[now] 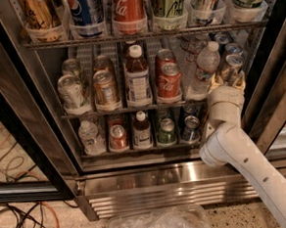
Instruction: Pick redbull can from middle shelf of fridge
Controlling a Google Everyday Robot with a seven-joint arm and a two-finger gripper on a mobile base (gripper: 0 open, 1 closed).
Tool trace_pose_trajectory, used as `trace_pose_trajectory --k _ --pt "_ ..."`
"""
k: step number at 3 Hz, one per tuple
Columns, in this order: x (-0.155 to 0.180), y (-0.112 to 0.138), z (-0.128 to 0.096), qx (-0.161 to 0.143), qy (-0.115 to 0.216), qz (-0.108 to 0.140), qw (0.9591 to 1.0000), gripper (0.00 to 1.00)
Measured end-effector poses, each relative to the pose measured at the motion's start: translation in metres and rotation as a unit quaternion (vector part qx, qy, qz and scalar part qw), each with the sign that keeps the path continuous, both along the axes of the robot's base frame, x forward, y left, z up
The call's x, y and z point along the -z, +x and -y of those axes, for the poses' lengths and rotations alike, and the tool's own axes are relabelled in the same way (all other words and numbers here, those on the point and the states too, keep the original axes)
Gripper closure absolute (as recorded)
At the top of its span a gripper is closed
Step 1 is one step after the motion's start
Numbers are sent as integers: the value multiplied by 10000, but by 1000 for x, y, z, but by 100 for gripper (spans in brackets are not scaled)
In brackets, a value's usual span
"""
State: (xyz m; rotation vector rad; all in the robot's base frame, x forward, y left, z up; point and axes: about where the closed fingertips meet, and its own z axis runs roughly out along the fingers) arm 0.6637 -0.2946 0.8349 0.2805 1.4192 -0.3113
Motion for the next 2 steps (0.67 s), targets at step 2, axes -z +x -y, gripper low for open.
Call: trace_pose_trajectory --k 2 --pt "0 0 0 2 2 0 10000 89"
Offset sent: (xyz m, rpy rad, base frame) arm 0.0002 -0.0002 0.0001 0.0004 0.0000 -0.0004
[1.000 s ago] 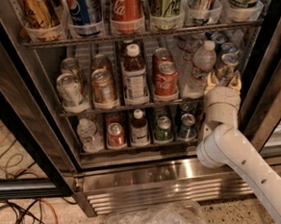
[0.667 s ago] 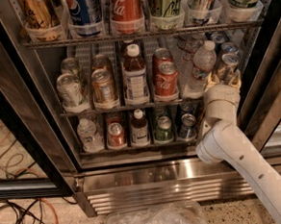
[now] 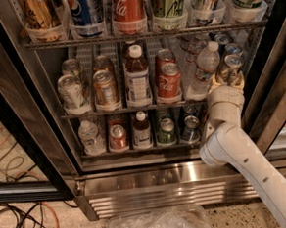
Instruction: Pick redbull can from middle shelf of fridge
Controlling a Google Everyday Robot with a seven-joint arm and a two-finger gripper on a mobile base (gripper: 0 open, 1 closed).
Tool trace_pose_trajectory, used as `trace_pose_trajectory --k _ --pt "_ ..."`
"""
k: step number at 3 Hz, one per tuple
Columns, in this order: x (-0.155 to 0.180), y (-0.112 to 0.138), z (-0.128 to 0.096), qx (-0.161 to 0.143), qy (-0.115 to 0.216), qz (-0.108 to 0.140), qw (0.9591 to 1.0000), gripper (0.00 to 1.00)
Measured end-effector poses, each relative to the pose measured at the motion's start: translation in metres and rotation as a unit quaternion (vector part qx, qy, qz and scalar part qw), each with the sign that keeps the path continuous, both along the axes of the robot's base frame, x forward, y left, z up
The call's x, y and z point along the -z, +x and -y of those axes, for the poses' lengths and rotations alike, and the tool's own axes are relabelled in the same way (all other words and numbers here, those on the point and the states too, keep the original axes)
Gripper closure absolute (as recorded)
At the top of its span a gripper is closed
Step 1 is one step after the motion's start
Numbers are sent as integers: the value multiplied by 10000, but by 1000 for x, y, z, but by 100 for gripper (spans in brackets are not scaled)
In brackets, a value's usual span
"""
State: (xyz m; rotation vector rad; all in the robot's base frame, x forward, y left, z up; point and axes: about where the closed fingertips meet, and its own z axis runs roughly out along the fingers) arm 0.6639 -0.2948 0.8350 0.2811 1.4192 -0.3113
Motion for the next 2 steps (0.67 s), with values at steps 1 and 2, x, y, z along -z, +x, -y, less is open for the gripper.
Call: trace_pose_trajectory --k 1,2 --pt "0 0 0 -2 -2 2 10000 100" --pt "-11 -4 -1 -46 -39 -6 10000 100"
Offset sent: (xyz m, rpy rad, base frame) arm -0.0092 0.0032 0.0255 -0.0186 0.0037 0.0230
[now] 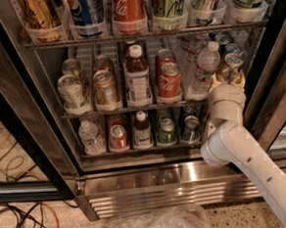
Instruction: Pick redbull can from middle shelf of fridge
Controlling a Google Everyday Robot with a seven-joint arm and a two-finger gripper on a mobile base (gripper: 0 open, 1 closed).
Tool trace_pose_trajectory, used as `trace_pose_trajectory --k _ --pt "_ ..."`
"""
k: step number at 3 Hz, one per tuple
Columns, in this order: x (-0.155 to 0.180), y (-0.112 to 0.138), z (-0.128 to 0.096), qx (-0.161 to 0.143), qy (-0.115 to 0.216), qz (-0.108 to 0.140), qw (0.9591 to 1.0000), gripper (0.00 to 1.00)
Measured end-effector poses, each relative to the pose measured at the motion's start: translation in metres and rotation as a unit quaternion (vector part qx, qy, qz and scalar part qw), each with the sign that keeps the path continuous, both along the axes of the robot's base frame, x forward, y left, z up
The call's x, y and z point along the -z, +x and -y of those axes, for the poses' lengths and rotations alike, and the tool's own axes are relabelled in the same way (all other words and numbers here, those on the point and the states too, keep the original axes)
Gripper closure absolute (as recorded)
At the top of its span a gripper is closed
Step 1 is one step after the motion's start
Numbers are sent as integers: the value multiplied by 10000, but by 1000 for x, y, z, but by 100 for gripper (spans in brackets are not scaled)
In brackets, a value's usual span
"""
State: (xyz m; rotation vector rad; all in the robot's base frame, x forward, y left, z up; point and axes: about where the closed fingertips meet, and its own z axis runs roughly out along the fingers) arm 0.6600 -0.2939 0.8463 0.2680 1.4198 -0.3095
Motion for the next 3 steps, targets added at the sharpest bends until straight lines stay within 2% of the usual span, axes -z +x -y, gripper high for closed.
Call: trace_pose_trajectory --k 3 --pt "-42 -16 3 -198 -58 104 9997 100"
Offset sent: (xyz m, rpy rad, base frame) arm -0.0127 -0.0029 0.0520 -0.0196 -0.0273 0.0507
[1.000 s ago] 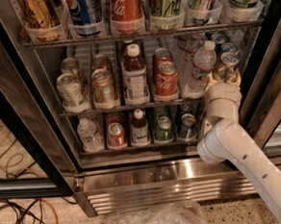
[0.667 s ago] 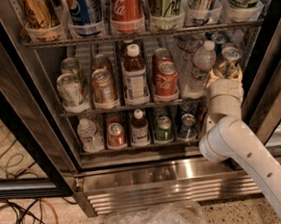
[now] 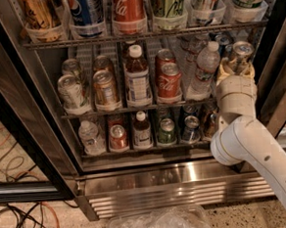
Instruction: Pick redbull can from middle shelf of fridge
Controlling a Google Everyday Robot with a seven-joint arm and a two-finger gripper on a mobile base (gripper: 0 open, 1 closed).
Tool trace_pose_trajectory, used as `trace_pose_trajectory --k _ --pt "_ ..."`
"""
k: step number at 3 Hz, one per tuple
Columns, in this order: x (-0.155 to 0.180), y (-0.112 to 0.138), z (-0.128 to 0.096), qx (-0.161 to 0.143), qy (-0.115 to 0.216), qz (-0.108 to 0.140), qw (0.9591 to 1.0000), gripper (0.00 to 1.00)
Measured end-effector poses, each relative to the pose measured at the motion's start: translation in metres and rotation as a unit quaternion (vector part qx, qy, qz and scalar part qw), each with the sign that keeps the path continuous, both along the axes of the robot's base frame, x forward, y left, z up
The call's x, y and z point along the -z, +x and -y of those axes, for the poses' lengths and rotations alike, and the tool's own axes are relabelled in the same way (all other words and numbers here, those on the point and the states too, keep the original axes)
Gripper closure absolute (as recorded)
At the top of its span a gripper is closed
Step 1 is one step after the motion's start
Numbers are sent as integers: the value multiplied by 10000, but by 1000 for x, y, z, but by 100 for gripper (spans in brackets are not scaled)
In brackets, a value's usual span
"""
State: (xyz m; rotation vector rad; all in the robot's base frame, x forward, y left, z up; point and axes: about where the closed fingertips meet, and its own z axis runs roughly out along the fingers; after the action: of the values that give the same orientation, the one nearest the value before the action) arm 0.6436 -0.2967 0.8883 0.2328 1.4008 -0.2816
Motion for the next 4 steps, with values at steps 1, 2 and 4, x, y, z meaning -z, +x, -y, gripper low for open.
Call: trace_pose_trajectory --k 1,2,4 --pt "-6 -12 -1 -145 -46 -63 9999 100" --pt "-4 -30 -7 -533 -219 -271 9980 100" --pt "-7 -64 -25 -1654 -639 -663 9819 100"
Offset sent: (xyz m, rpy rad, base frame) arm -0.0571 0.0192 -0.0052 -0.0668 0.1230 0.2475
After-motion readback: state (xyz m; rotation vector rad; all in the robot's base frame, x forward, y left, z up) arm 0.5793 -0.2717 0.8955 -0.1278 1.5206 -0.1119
